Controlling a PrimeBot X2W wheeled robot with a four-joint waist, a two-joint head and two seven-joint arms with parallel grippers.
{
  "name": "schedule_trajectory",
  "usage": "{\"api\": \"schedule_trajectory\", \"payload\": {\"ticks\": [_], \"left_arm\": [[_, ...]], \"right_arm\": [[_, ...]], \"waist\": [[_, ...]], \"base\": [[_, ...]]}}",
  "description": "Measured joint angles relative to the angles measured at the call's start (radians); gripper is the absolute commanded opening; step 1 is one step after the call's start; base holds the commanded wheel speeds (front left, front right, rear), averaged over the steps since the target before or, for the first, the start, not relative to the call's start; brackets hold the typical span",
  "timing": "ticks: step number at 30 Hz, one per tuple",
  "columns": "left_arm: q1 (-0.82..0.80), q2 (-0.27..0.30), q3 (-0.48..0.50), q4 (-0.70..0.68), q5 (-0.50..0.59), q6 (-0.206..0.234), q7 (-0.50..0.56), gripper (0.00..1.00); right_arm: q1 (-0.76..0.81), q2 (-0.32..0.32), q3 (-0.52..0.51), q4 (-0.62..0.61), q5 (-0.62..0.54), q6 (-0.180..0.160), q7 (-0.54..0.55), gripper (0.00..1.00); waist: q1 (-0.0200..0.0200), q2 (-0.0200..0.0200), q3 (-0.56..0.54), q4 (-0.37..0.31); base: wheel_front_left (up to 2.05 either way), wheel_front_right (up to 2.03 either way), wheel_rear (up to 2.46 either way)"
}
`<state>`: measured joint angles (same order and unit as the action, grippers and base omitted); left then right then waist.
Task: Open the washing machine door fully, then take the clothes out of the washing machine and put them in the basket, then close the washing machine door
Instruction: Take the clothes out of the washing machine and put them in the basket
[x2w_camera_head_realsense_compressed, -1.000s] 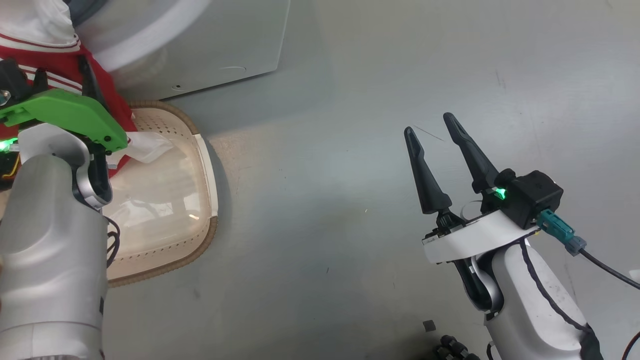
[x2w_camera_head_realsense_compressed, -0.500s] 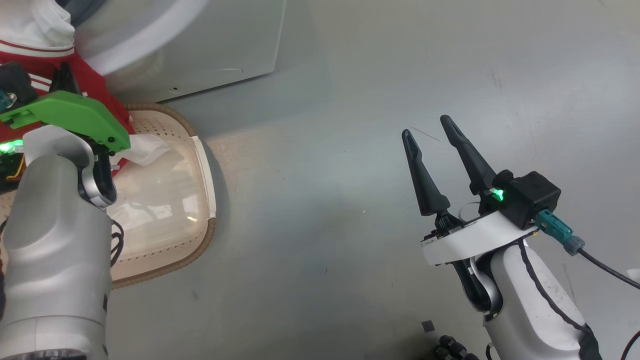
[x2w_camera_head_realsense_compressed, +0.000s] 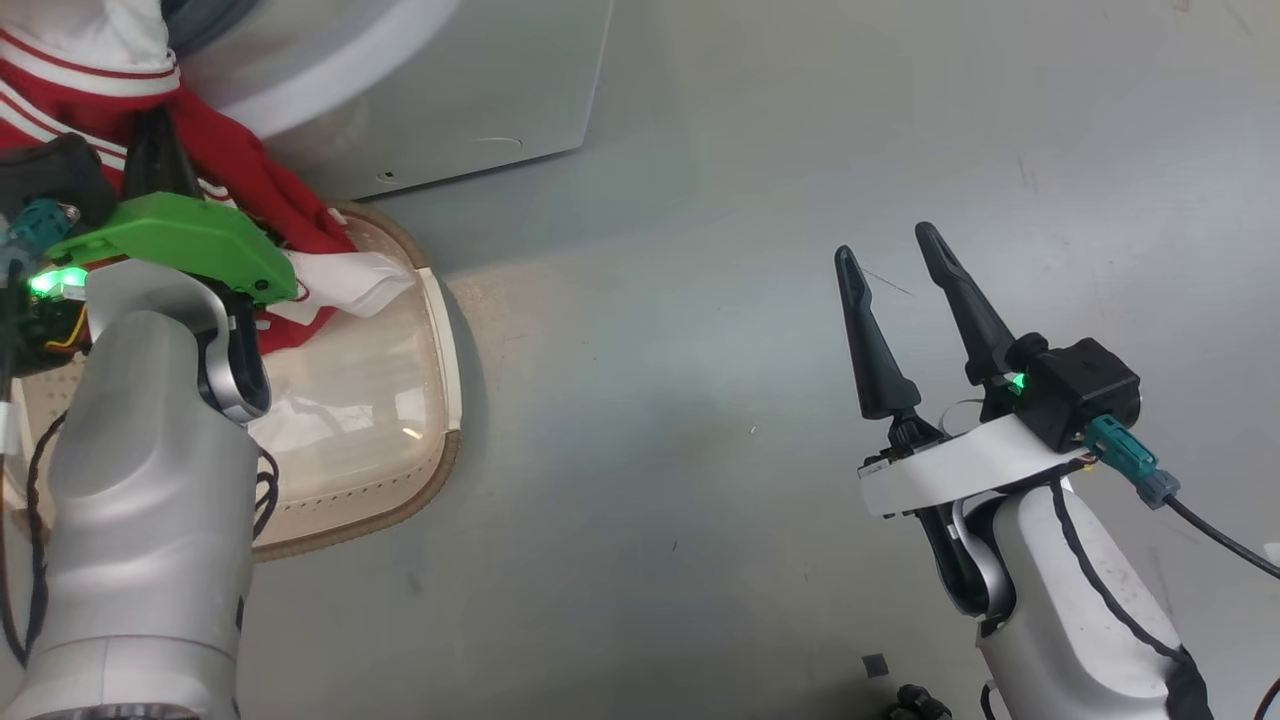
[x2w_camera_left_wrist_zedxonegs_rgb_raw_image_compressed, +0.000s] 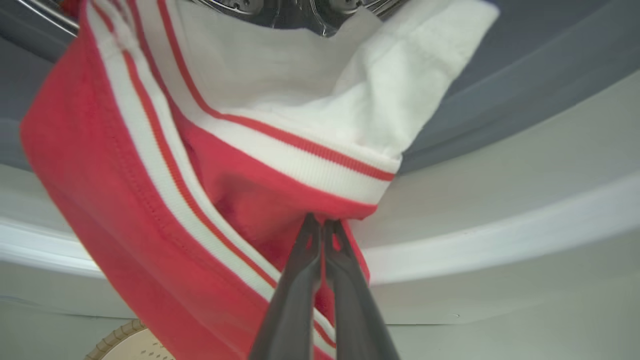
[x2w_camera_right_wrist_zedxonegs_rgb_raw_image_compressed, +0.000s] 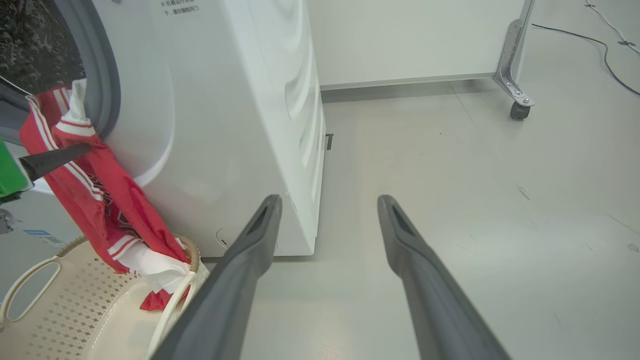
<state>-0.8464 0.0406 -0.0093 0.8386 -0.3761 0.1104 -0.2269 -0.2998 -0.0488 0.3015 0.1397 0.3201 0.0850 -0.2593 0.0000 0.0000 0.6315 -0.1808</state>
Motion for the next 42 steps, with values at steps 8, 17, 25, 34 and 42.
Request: {"api": "schedule_trajectory", "payload": {"ticks": [8,17,25,34,42], "left_arm": [[0.049,-0.010,-0.042,-0.040,0.026,-0.036,-0.022,0.00],[0.114,-0.016,-0.054,-0.123,0.028,-0.038,-0.022,0.00],[0.165,-0.017,-0.057,-0.297,0.054,-0.038,-0.022,0.00],[0.251,-0.017,-0.093,-0.453,0.053,-0.037,-0.025,0.00],[0.336,-0.017,-0.140,-0.569,0.053,-0.035,-0.025,0.00]], "right_arm": [[0.000,0.000,-0.010,0.013,-0.022,0.001,0.000,1.00],[0.005,0.000,-0.012,0.030,-0.034,0.002,0.000,1.00],[0.027,-0.001,-0.021,0.038,-0.046,0.002,0.000,1.00],[0.054,-0.001,-0.034,0.048,-0.066,0.005,0.000,1.00],[0.091,-0.001,-0.045,0.060,-0.076,0.005,0.000,1.00]], "waist": [[0.0000,0.0000,-0.025,0.041],[0.0000,0.0000,-0.073,0.073],[-0.0001,0.0000,-0.119,0.104],[-0.0001,0.0000,-0.174,0.135],[-0.0001,0.0000,-0.226,0.162]], "base": [[0.00,0.00,0.00],[0.00,0.00,0.00],[0.00,0.00,0.00],[0.00,0.00,0.00],[0.00,0.00,0.00]]}}
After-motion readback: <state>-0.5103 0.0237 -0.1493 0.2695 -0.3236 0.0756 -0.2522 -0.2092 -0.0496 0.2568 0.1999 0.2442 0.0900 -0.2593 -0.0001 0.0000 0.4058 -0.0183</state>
